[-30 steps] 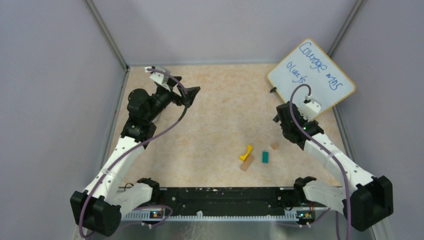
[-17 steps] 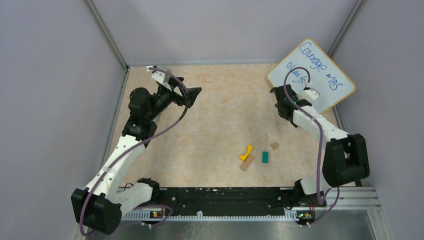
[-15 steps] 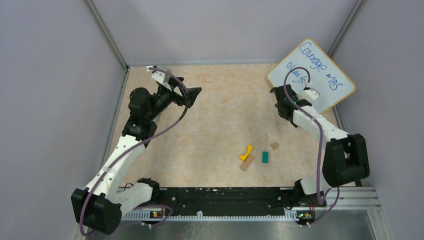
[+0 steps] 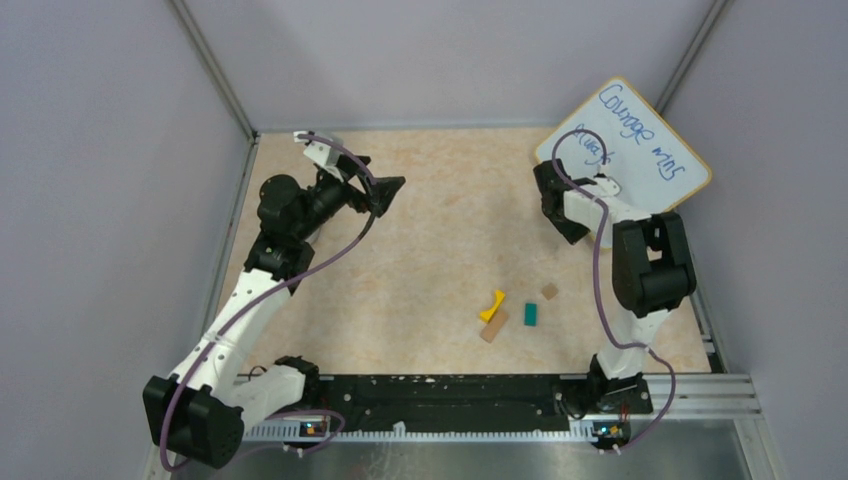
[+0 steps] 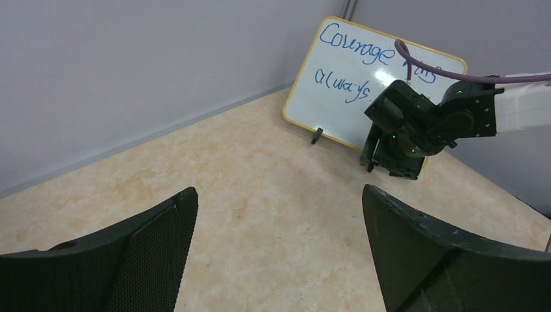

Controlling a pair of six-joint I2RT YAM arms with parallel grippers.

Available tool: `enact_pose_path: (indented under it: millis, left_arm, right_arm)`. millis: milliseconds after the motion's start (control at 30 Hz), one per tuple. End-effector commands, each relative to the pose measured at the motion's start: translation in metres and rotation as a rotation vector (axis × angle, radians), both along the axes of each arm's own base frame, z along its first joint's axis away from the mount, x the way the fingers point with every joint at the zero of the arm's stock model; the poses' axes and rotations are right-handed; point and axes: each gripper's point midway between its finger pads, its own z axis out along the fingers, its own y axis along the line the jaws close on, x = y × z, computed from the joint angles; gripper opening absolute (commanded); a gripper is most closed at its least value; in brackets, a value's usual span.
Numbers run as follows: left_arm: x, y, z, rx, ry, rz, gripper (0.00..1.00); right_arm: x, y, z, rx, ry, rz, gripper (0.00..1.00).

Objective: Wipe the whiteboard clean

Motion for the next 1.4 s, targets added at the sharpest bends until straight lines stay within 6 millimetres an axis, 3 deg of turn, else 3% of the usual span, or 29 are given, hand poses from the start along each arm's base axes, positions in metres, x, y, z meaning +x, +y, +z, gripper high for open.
enact_pose_path:
  millis: [0,267,500,867,967,1100,1233,1367]
  left_arm:
    - [-0.004,-0.001,0.031,-0.037,-0.081,-0.021,0.99]
    - [-0.002,-0.003,0.028,-0.039,-0.070,-0.026,0.99]
    - [-0.001,-0.003,0.026,-0.039,-0.064,-0.026,0.99]
    - [0.001,-0.004,0.022,-0.036,-0.055,-0.023,0.99]
    - [0.002,-0.004,0.022,-0.036,-0.053,-0.023,0.99]
    - [0.003,-0.004,0.020,-0.034,-0.049,-0.021,0.99]
    - [0.004,-0.005,0.018,-0.034,-0.042,-0.023,0.99]
    - [0.004,-0.005,0.017,-0.036,-0.038,-0.028,0.99]
  right_arm:
    - [0.018,-0.007,0.009,-0.005,-0.054,-0.044,0.64]
    - [0.025,-0.013,-0.002,-0.026,-0.041,-0.033,0.61]
    - [0.036,-0.017,-0.013,-0.042,-0.016,-0.028,0.52]
    - [0.038,-0.027,-0.023,-0.084,0.011,-0.034,0.49]
    - [0.037,-0.028,-0.027,-0.087,0.016,-0.026,0.40]
    - [0.038,-0.025,-0.027,-0.075,0.017,0.006,0.19]
    - [0.036,-0.019,-0.028,-0.054,0.016,0.065,0.10]
    - [0.032,-0.013,-0.028,-0.031,-0.001,0.126,0.08]
